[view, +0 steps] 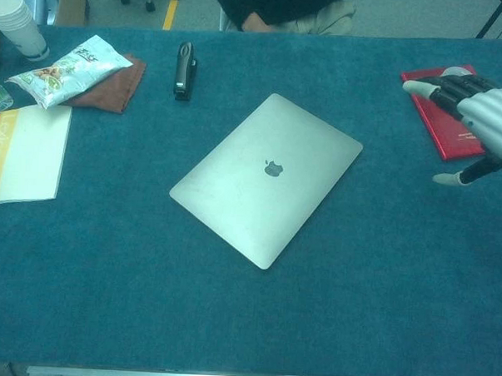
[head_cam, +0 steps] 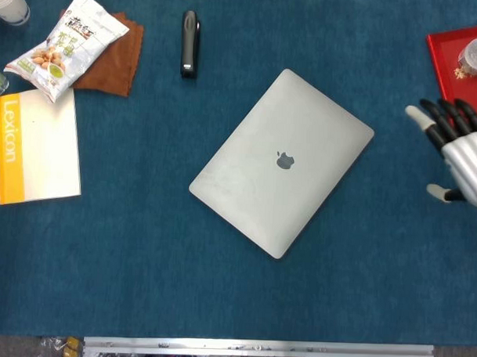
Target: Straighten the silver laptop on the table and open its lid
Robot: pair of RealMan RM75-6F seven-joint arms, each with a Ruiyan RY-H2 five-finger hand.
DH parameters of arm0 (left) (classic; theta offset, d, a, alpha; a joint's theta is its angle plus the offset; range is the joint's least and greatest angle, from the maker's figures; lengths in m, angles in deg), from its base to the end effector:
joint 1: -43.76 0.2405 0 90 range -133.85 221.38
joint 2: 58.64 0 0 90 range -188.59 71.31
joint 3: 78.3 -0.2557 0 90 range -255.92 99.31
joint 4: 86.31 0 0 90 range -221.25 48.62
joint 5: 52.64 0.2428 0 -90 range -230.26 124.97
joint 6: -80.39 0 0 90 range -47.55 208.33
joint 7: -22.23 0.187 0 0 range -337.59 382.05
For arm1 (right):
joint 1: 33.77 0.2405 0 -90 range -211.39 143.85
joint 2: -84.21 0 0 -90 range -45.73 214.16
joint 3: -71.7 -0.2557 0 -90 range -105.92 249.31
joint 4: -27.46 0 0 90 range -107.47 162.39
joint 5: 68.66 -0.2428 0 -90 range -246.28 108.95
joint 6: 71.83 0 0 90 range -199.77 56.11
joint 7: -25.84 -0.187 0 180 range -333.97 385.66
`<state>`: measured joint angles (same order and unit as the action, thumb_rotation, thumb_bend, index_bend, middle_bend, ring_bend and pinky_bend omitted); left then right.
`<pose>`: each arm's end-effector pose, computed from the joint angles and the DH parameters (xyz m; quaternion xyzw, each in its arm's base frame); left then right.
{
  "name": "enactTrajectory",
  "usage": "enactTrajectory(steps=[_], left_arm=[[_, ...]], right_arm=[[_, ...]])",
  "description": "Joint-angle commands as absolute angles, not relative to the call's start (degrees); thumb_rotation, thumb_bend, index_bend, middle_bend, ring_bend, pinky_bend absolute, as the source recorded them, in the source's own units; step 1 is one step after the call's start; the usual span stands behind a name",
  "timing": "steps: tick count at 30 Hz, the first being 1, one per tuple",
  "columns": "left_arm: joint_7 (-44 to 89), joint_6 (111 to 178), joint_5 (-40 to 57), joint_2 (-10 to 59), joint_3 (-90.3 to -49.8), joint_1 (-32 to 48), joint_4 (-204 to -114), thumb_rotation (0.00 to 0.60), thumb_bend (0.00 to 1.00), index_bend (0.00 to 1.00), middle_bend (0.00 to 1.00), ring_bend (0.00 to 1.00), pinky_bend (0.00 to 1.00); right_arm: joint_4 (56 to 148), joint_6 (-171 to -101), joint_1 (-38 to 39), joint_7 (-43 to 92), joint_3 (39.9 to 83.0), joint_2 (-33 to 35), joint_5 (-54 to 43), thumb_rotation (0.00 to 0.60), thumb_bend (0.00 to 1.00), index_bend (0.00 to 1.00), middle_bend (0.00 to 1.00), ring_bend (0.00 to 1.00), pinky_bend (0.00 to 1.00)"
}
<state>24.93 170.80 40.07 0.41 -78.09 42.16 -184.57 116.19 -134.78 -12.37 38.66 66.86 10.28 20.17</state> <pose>-0.2986 0.1961 0.1464 -0.6142 -0.3564 -0.3988 0.5803 -0.2482 -0.3052 0.0140 0.7593 -0.3176 0.3339 0.4594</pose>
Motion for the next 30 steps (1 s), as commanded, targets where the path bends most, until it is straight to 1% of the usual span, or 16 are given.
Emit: enactTrajectory(steps=[1, 15, 30], left_arm=[[25.2, 170.7, 40.0, 0.5, -78.1, 42.1, -184.7, 0.600, 0.28, 0.30, 0.28, 0.17, 0.17], [25.6, 170.9, 39.0, 0.9, -77.7, 42.3, -184.2, 0.600, 0.28, 0.30, 0.27, 0.17, 0.17], [25.1, 169.7, 37.3, 1.3, -77.0, 41.6, -182.4, 0.600, 0.28, 0.30, 0.27, 0.17, 0.17]], right_arm=[[113.6, -131.9, -10.2, 39.5, 66.1, 7.9, 18.1, 0.600, 0.00, 0.00, 0.05, 0.00, 0.08], [103.7, -126.3, -4.0, 43.0, 64.3, -1.0, 12.6, 0.600, 0.00, 0.00, 0.05, 0.00, 0.08], [95.7, -125.5, -0.5, 45.0, 63.3, -8.9, 8.5, 0.600, 0.01, 0.00, 0.05, 0.00, 0.08]])
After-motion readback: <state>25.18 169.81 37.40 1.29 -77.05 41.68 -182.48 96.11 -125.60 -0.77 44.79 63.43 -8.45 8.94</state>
